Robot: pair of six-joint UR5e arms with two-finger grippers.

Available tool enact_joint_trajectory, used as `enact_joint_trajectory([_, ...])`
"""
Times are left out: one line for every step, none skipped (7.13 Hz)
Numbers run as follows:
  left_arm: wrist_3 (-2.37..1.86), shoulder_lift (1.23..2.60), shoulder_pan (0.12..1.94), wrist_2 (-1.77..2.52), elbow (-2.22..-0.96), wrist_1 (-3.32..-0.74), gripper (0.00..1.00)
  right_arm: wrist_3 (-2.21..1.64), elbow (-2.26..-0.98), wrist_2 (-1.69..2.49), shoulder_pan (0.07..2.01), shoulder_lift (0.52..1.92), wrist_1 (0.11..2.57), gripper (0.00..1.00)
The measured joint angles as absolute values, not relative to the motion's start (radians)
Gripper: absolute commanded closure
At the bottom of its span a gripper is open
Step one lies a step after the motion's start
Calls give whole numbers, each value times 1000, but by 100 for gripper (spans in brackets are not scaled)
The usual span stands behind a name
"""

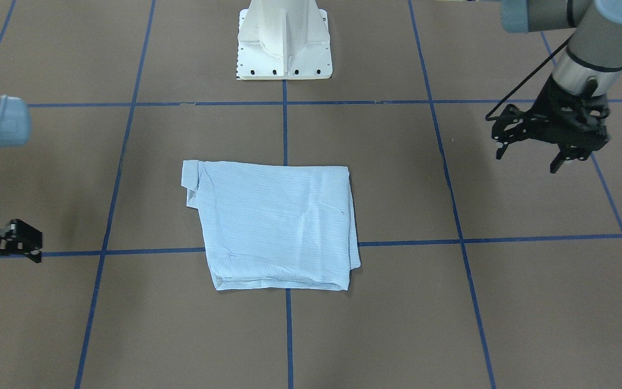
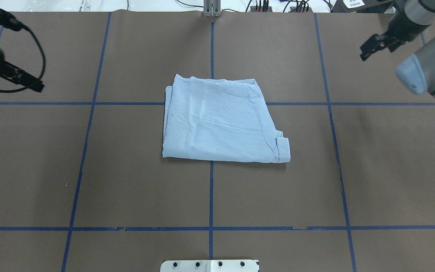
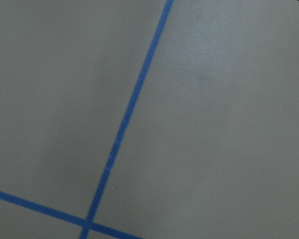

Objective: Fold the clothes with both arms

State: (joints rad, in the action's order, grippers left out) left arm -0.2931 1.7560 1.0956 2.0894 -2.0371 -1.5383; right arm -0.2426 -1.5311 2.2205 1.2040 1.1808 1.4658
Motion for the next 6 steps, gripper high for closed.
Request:
enact_joint_trajectory([-195,1689,1170,2124,-2050,-1534,0,-159,-1575,2250,1262,1291,1464,0])
enact_joint_trajectory([-135,1625,1240,2144,-2057,-1533,0,-107,-1619,2273,1321,1408,1458,0])
enact_joint_trajectory([-110,1563,1302,2154,-2062,-1537,0,-78,-1667,2289,1385,1523,1456,0])
enact_joint_trajectory([-99,1514,1353,2170,-2062,-1544,0,-66,-1719,2301,1444,1619,1462,0])
enact_joint_trajectory([-85,1487,1392,2197,-2060,-1549,0,-61,-1768,2309,1483,1690,1474,0])
enact_joint_trajectory([-53,1464,1424,2218,-2052,-1551,0,-57,-1812,2313,1499,1726,1506,0])
